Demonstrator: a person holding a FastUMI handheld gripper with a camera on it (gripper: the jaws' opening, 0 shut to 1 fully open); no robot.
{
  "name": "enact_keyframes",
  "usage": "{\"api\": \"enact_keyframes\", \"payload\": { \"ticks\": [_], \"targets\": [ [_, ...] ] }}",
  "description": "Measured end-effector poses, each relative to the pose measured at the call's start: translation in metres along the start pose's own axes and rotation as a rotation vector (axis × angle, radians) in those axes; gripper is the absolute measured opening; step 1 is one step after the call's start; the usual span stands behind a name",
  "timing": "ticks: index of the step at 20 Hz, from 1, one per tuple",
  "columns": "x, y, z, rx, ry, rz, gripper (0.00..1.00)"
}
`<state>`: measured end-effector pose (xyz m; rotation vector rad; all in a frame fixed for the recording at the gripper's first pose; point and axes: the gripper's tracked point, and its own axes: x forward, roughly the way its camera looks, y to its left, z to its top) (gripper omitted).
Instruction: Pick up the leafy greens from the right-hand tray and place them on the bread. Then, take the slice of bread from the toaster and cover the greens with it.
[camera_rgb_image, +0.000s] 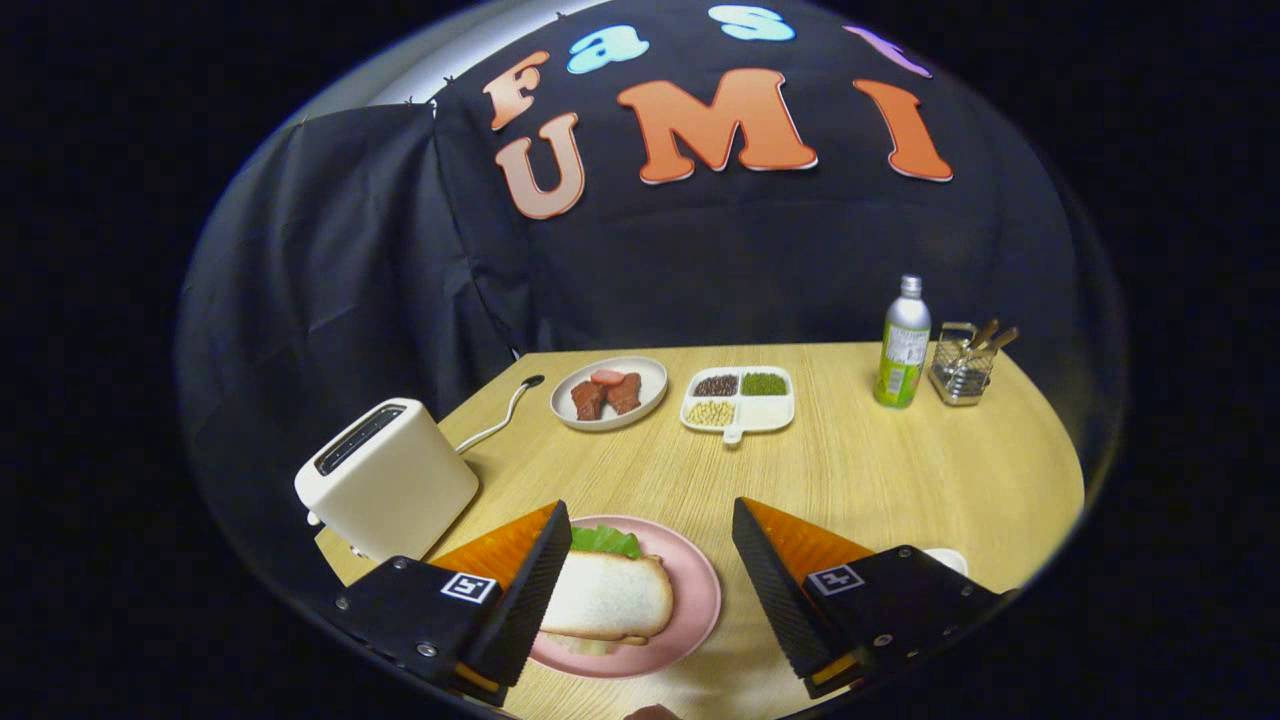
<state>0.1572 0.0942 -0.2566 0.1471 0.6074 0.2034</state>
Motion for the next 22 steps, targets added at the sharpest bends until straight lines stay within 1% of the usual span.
{"api": "enact_keyframes", "payload": {
  "ticks": [4, 8, 11, 14, 16, 18, 22],
  "targets": [
    [-0.039, 0.003, 0.036, -0.056, -0.131, -0.041, 0.98],
    [-0.088, 0.008, 0.064, -0.079, -0.238, -0.056, 0.99],
    [-0.129, 0.0, 0.091, -0.126, -0.351, -0.127, 0.99],
    [-0.171, -0.001, 0.106, -0.158, -0.434, -0.178, 0.99],
    [-0.2, -0.004, 0.11, -0.174, -0.48, -0.207, 0.98],
    [-0.22, 0.001, 0.107, -0.196, -0.51, -0.208, 0.99],
    [-0.242, 0.006, 0.093, -0.143, -0.531, -0.186, 0.98]
  ]
}}
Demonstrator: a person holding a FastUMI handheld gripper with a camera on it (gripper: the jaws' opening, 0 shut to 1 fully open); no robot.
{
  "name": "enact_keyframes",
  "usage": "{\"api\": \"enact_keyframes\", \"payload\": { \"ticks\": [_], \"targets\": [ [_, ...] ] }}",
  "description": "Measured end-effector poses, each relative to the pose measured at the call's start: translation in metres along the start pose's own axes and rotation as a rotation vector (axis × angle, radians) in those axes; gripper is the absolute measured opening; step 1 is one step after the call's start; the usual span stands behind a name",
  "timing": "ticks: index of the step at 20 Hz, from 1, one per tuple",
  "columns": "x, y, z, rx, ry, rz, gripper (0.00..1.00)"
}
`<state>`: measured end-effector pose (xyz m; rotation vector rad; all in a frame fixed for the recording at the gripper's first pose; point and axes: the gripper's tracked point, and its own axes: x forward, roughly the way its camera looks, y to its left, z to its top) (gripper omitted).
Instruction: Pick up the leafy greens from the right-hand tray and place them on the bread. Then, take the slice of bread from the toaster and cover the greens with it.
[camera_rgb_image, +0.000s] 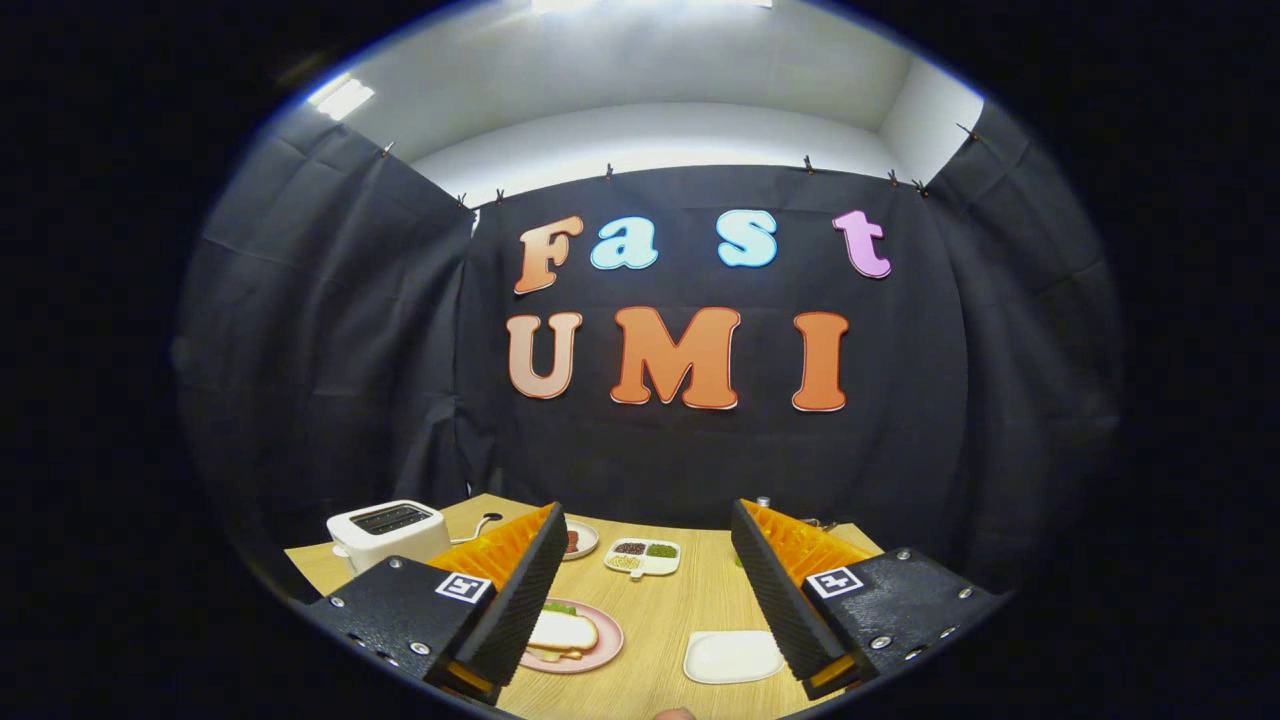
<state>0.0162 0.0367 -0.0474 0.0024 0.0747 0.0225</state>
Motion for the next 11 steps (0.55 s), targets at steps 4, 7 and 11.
{"api": "enact_keyframes", "payload": {
  "ticks": [4, 7, 11],
  "targets": [
    [-0.015, -0.007, 0.006, 0.006, -0.059, -0.009, 0.98],
    [-0.024, -0.014, 0.006, -0.056, -0.081, -0.037, 0.98],
    [-0.029, -0.019, 0.007, -0.055, -0.104, -0.058, 0.98]
  ]
}}
